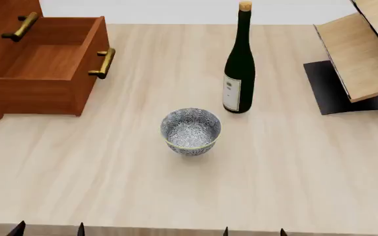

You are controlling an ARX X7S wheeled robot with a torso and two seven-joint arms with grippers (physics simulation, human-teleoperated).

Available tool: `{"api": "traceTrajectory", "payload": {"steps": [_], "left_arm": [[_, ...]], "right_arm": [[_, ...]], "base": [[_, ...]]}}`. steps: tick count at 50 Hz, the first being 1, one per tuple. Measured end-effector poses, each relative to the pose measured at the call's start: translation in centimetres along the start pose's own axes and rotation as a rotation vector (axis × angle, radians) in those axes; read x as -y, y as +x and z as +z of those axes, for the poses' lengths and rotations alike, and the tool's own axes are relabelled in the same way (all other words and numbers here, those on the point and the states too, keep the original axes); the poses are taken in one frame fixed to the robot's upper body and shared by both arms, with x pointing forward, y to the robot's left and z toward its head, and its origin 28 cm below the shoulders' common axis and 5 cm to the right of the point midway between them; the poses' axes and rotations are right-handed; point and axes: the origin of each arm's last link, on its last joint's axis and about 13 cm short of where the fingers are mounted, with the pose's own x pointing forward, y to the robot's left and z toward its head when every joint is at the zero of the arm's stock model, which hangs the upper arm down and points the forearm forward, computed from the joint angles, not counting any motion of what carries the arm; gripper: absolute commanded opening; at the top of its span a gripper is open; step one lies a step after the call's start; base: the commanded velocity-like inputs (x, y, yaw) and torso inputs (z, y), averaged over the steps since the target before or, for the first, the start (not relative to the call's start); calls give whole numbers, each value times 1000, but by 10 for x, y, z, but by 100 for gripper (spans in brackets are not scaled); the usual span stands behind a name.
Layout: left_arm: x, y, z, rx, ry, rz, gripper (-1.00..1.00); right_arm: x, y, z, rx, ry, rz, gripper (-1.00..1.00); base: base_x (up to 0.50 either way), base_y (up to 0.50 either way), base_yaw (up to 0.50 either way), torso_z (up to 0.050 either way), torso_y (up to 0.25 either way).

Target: Close the bottom drawer of the cabinet and open the top drawer.

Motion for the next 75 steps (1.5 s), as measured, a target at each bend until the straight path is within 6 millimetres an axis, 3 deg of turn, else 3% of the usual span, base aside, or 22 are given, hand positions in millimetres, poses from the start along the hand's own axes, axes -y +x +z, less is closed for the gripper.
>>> {"api": "traceTrajectory", "payload": {"steps": [27, 75], "left_arm": [[0, -1, 2, 14, 12, -3, 100], [0, 1, 17, 73, -5, -20, 100]], "right_arm": [[-3, 0, -4, -18, 4, 11, 100], [0, 4, 16, 29, -16, 1, 100]], "base": [[0, 0, 0, 0, 0], [0, 0, 0, 50, 0]]}}
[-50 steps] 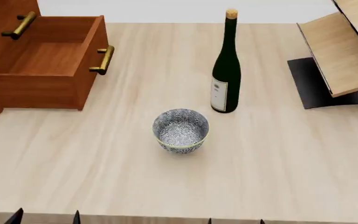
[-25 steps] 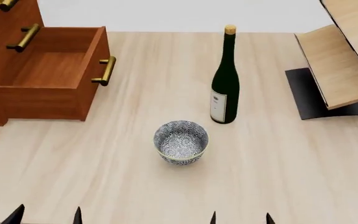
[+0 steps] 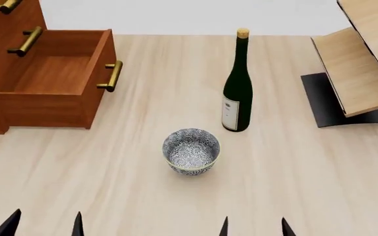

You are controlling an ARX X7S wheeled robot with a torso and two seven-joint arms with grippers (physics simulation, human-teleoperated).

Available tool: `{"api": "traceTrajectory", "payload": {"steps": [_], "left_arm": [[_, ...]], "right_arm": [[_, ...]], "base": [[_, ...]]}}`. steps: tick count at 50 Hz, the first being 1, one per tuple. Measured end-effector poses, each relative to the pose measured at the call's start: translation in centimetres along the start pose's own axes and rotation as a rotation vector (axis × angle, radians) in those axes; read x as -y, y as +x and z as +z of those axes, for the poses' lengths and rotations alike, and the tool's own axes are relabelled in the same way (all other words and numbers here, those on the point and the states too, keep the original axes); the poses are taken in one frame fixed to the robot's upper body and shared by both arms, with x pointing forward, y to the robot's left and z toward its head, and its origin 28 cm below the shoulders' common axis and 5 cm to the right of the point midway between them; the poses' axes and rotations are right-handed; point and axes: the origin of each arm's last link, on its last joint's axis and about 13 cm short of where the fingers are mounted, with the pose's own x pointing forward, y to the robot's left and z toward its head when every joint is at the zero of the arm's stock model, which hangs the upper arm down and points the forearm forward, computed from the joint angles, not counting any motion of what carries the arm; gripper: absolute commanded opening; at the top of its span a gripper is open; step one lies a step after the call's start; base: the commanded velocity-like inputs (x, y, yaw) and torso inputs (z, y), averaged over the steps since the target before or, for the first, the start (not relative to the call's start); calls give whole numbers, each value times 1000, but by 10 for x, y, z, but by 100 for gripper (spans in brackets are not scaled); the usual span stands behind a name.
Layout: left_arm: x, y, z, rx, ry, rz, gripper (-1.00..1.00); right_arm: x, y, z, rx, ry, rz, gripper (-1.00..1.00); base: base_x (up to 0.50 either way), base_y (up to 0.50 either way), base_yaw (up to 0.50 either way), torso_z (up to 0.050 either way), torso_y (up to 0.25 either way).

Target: Close the bottom drawer of the cabinet and open the top drawer.

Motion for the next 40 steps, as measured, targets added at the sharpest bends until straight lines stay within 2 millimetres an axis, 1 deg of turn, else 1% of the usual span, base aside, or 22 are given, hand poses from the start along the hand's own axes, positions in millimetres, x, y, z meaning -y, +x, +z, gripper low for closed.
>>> {"api": "traceTrajectory", "payload": {"steps": [3, 6, 13, 17, 29, 35, 40], "left_arm": [[-2, 4, 5, 17, -3, 3, 100], [-4, 10, 15, 40, -6, 5, 100], [-11, 26, 46, 123, -14, 3, 100], [-14, 34, 68, 173, -16, -4, 100], [-22, 55, 143, 331, -20, -12, 100], [-25, 61, 177, 417, 2, -19, 100], [-26, 64, 201, 484, 23, -20, 100]], "right_arm": [[1, 3, 3, 5, -7, -3, 100], [2, 7, 9, 11, -14, -8, 100], [8, 18, 26, 36, -25, -26, 100], [11, 23, 35, 51, -26, -36, 100], [18, 40, 66, 88, -11, -53, 100], [20, 46, 78, 99, -6, -56, 100], [22, 51, 88, 107, -1, -59, 100]], "base": [[0, 0, 0, 49, 0], [0, 0, 0, 3, 0], [0, 0, 0, 0, 0], [0, 0, 0, 0, 0], [0, 0, 0, 0, 0], [0, 0, 0, 0, 0], [0, 0, 0, 0, 0]]}}
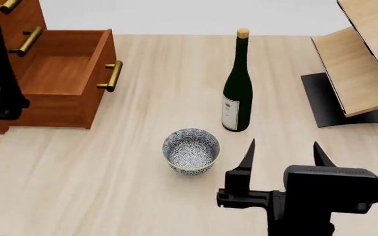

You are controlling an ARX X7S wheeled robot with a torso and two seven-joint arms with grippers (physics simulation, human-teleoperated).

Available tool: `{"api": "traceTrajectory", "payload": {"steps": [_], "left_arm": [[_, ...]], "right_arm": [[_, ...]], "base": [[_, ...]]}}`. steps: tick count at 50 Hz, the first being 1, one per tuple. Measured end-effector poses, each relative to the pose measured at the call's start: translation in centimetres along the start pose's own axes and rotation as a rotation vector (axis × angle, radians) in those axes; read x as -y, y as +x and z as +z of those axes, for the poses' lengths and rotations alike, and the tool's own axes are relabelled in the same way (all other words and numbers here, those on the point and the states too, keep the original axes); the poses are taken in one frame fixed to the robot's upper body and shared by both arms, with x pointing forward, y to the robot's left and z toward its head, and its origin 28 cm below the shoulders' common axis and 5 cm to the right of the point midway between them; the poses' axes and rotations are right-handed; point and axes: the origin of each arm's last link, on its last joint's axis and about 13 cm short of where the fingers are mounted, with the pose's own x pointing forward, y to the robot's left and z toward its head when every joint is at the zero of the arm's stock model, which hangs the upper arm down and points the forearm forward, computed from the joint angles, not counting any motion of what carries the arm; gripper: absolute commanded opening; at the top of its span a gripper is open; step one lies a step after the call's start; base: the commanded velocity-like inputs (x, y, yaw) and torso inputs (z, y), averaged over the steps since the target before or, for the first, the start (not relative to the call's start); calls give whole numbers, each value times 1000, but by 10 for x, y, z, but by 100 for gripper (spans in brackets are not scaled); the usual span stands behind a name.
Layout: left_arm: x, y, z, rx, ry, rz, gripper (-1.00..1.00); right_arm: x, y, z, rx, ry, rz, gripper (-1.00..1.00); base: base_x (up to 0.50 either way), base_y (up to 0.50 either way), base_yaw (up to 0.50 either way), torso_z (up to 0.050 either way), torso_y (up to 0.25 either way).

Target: Close the bottom drawer of the cabinet and open the top drawer.

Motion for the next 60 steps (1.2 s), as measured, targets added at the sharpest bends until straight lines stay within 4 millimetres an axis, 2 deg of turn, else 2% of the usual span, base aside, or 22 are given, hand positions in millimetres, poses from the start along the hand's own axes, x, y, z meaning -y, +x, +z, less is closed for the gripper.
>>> {"api": "traceTrajectory", "payload": {"steps": [11, 20, 24, 38, 60], "left_arm": [[-4, 22, 33, 95, 30, -5, 100], [-6, 28, 49, 135, 50, -2, 100], [-6, 29, 53, 143, 55, -1, 100], [-5, 31, 62, 171, 70, -6, 100], [-6, 31, 65, 180, 78, -7, 100]], "right_arm": [[2, 8, 18, 26, 3, 7, 100], [1, 10, 26, 45, 1, 17, 100], [1, 9, 28, 49, -5, 20, 100], [1, 8, 30, 51, -24, 32, 100], [-2, 7, 29, 49, -29, 48, 100]], "base": [[0, 0, 0, 0, 0], [0, 0, 0, 0, 0], [0, 43, 0, 0, 0], [0, 500, 0, 0, 0], [0, 500, 0, 0, 0]]}}
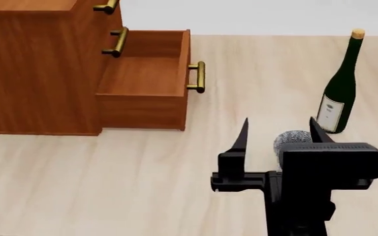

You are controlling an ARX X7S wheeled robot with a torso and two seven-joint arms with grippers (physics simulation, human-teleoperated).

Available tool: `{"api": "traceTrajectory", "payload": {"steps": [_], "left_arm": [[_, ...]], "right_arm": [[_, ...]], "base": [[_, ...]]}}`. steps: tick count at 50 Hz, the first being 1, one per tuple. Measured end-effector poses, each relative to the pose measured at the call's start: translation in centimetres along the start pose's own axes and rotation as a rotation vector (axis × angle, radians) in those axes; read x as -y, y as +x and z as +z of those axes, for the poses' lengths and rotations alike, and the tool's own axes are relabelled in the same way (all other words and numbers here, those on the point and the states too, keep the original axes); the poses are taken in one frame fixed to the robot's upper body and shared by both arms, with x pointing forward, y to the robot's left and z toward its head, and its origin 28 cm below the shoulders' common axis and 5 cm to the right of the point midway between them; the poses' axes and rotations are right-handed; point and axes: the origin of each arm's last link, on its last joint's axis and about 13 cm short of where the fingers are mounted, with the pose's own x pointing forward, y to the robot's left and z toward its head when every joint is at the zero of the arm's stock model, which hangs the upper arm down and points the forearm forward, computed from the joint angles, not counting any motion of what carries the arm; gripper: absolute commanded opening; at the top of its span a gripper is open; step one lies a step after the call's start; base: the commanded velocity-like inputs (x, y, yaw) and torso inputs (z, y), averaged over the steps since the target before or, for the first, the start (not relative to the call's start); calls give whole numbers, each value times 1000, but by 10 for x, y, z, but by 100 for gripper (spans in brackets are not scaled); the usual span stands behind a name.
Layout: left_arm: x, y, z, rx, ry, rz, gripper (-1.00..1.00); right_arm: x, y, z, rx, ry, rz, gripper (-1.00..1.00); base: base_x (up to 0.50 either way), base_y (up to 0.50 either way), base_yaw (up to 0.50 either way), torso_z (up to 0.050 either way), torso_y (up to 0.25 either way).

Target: Close the bottom drawer of the cabinet and open the top drawer.

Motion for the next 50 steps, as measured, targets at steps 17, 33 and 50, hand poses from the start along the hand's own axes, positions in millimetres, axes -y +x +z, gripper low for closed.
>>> {"api": "traceTrajectory", "payload": {"steps": [17, 33, 50], "left_arm": [[-1, 0, 0, -1, 4, 4, 100], [1, 3, 1, 5, -8, 5, 100], [1, 3, 3, 9, -16, 9, 100]], "right_arm": [[-1, 0, 0, 3, 11, 8, 100], [0, -2, -1, 0, 13, 13, 100], [0, -2, 0, 0, 6, 14, 100]], "base": [[0, 329, 0, 0, 0], [224, 0, 0, 0, 0], [280, 0, 0, 0, 0]]}}
